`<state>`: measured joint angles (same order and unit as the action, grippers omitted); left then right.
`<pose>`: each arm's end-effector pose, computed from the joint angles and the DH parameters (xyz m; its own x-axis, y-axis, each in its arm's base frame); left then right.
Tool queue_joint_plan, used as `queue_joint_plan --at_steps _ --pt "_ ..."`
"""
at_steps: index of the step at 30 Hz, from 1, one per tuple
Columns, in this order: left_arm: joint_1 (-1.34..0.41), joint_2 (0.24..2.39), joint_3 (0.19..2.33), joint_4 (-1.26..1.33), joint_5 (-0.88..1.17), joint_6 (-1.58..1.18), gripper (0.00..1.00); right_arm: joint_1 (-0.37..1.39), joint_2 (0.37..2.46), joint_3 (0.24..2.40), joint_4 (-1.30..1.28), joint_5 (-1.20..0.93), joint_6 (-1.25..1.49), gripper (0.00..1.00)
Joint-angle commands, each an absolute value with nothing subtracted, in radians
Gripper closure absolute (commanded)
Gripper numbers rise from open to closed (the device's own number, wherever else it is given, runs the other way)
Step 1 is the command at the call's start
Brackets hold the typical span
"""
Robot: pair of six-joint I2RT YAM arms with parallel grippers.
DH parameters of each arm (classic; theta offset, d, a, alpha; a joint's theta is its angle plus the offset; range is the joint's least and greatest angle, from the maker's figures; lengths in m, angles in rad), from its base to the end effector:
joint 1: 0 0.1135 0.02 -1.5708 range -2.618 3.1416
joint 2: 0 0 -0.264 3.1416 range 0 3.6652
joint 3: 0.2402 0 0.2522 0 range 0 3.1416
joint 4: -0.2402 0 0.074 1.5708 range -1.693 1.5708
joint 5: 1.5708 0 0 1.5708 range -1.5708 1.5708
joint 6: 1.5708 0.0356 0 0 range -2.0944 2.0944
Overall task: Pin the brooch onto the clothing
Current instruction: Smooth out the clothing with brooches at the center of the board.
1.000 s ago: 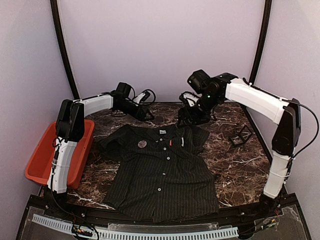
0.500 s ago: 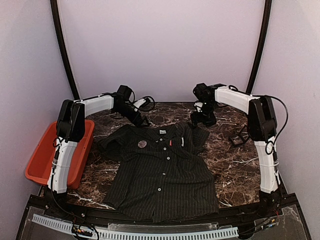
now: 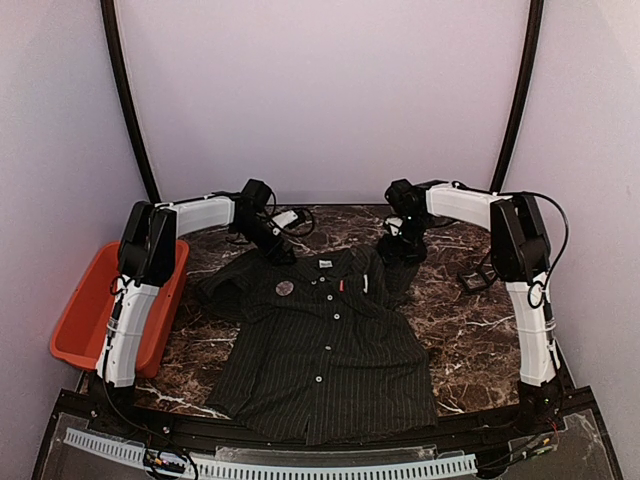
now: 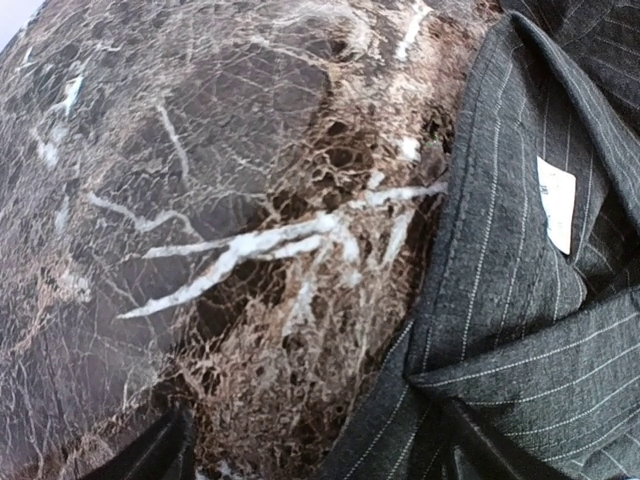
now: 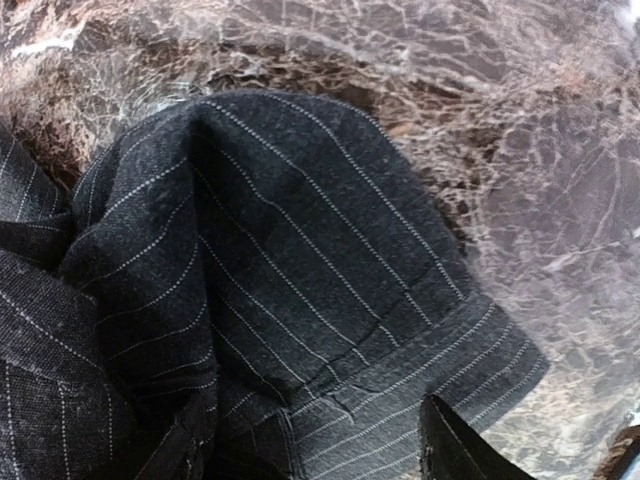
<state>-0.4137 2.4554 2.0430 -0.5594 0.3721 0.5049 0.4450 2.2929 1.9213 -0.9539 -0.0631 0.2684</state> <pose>0.4830 -0.2262 0.1490 -0.3899 0.6633 -0.6387 0.8578 0.5138 0.0099 0.4243 0.2048 0.1723 -0.9618 -0.1655 -0.2179 -0.1953 0.9729 0.1234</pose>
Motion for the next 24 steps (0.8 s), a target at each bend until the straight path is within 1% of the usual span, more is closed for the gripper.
queue_joint_plan --at_steps 1,2,3,5,6,7,8,9,10,11,12,17,24 --pt "-0.435 2.472 2.039 -0.635 0.358 0.536 0.27 0.449 2.293 1.899 -0.917 -0.096 0.291 0.33" --pt "-0.440 2.478 2.041 -0.644 0.365 0.541 0.35 0.449 2.297 1.896 -0.917 -0.097 0.295 0.35" --pt "-0.443 2.483 2.043 -0.649 0.380 0.543 0.38 0.449 2.299 1.890 -0.917 -0.097 0.300 0.37" --pt "-0.447 2.491 2.047 -0.665 0.399 0.548 0.49 0.449 2.300 1.876 -0.913 -0.096 0.307 0.44" --pt "-0.447 2.492 2.048 -0.671 0.404 0.550 0.59 0.449 2.299 1.865 -0.909 -0.097 0.311 0.50" --pt "-0.448 2.495 2.049 -0.674 0.416 0.551 0.64 0.447 2.297 1.854 -0.906 -0.097 0.315 0.57" --pt "-0.448 2.495 2.050 -0.678 0.420 0.553 0.75 0.445 2.296 1.843 -0.902 -0.097 0.321 0.69" --pt "-0.448 2.496 2.051 -0.679 0.428 0.552 0.82 0.442 2.294 1.831 -0.898 -0.098 0.328 0.79" --pt "-0.448 2.496 2.057 -0.679 0.433 0.548 0.94 0.437 2.292 1.818 -0.895 -0.099 0.335 0.89" --pt "-0.448 2.496 2.059 -0.679 0.435 0.546 0.98 0.431 2.289 1.805 -0.893 -0.097 0.345 0.98" --pt "-0.447 2.496 2.067 -0.681 0.438 0.539 0.99 0.425 2.284 1.793 -0.891 -0.092 0.356 1.00" --pt "-0.427 2.490 2.096 -0.634 0.398 0.459 0.99 0.380 2.234 1.707 -0.867 -0.047 0.425 1.00" --pt "-0.376 2.476 2.121 -0.512 0.216 0.326 0.99 0.323 2.142 1.638 -0.849 0.088 0.504 1.00"
